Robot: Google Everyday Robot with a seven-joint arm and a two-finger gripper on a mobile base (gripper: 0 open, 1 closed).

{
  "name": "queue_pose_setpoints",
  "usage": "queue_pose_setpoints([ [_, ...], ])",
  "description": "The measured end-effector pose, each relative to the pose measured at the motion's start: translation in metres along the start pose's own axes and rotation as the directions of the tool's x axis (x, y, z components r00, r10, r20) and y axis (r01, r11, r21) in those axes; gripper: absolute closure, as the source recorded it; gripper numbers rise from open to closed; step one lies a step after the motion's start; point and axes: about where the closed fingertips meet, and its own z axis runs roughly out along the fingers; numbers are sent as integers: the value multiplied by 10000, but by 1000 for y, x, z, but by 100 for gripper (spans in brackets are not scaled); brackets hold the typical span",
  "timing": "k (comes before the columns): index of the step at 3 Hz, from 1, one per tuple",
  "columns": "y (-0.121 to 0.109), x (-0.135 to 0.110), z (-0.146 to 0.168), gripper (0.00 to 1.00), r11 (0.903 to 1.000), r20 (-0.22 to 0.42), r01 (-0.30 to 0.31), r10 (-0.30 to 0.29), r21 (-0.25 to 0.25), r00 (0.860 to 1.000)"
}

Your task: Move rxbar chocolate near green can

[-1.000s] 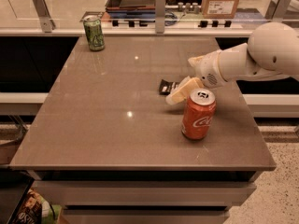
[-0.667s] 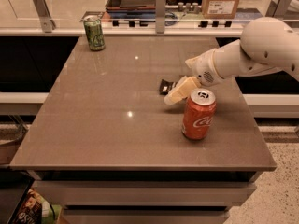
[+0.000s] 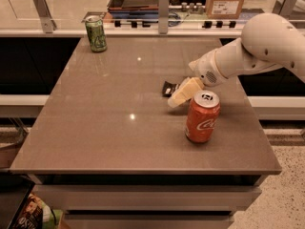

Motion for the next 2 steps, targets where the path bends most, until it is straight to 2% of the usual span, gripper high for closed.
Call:
queue_pose_setpoints([
  [2,-7,12,0,0,9991,229,-405,403,79,9989],
])
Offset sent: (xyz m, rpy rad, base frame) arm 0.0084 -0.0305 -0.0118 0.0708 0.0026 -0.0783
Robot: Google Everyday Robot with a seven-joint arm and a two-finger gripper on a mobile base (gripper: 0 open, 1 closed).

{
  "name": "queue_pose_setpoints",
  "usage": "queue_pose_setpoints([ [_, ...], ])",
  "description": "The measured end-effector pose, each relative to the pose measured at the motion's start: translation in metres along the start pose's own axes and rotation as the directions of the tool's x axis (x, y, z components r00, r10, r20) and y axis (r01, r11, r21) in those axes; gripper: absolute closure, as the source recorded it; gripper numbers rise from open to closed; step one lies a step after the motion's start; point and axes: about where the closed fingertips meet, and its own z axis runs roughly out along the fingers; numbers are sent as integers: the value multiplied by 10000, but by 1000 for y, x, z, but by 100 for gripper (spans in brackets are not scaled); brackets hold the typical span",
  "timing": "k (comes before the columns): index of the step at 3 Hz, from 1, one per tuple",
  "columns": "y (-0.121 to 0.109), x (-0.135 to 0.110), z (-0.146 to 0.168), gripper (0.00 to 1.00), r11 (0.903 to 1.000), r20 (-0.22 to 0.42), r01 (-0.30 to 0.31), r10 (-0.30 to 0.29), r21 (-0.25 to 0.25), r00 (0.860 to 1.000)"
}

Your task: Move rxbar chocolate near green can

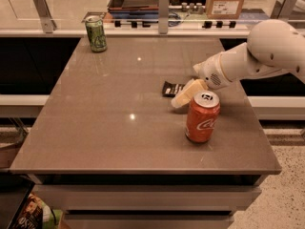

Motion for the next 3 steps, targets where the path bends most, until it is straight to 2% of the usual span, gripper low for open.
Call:
queue_pose_setpoints([
  [2,-13,14,-2,0,9993,1023,-377,377,-23,9940],
  [3,-12,13,0,18,9993,1019,-365,370,-62,9941],
])
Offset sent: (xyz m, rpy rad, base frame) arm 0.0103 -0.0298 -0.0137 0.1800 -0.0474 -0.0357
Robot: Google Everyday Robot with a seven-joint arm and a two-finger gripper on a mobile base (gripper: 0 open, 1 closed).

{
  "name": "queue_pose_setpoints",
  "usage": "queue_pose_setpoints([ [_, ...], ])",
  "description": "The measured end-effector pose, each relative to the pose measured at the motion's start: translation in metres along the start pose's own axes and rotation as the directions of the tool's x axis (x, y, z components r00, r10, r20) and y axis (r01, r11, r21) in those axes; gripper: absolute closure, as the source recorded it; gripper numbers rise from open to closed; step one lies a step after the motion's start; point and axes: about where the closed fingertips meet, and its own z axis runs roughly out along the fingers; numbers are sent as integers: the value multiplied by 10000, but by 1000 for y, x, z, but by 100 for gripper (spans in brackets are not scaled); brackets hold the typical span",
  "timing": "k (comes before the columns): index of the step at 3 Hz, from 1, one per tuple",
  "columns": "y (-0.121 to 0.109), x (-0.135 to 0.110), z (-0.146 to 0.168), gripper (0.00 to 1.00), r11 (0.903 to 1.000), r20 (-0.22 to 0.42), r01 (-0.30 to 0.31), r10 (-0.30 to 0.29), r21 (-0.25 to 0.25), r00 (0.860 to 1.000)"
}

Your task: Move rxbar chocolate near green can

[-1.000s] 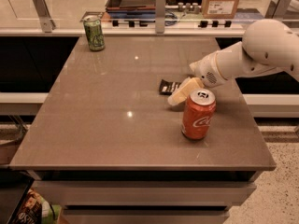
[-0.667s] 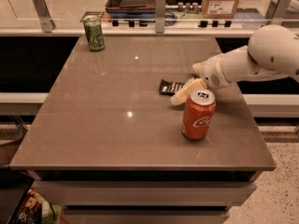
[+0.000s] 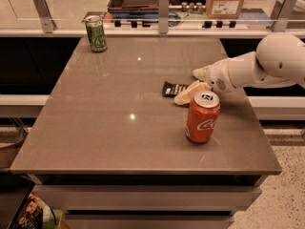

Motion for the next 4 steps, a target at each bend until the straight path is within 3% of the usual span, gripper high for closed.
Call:
queue_pose_setpoints([
  [3,2,-3,2,87,10000,-5,22,-22,-71,10000],
  [4,2,-4,2,100,10000,-6,23,-24,-76,10000],
])
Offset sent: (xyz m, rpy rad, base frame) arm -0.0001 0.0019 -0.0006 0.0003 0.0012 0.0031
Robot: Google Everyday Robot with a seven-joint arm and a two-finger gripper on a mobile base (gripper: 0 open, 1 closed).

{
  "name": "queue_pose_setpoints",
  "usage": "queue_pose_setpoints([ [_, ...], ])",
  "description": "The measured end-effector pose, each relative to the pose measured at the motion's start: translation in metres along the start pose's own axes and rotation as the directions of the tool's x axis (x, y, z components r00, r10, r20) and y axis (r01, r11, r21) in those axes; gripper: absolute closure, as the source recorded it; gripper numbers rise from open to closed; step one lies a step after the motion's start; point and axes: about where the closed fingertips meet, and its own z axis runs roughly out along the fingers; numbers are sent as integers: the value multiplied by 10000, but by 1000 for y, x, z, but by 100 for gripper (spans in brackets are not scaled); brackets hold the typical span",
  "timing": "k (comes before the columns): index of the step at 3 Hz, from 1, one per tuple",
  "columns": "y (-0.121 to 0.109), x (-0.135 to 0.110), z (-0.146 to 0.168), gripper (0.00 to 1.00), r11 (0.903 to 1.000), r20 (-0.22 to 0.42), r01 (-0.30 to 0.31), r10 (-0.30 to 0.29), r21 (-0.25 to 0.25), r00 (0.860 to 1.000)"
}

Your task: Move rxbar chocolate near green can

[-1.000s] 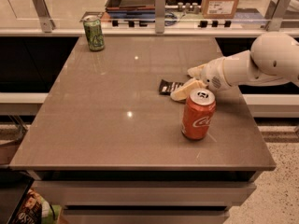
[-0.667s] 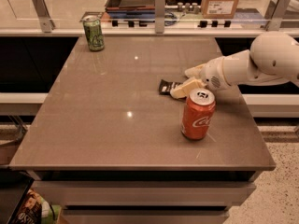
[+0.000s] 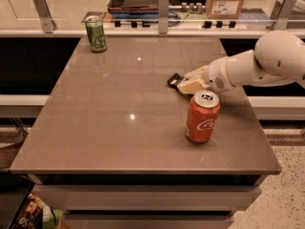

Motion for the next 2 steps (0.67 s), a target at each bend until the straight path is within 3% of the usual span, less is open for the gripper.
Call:
queue_pose_setpoints([
  [2,-13,-21,-1,100,9992,-235,402,-402,-9,9989],
])
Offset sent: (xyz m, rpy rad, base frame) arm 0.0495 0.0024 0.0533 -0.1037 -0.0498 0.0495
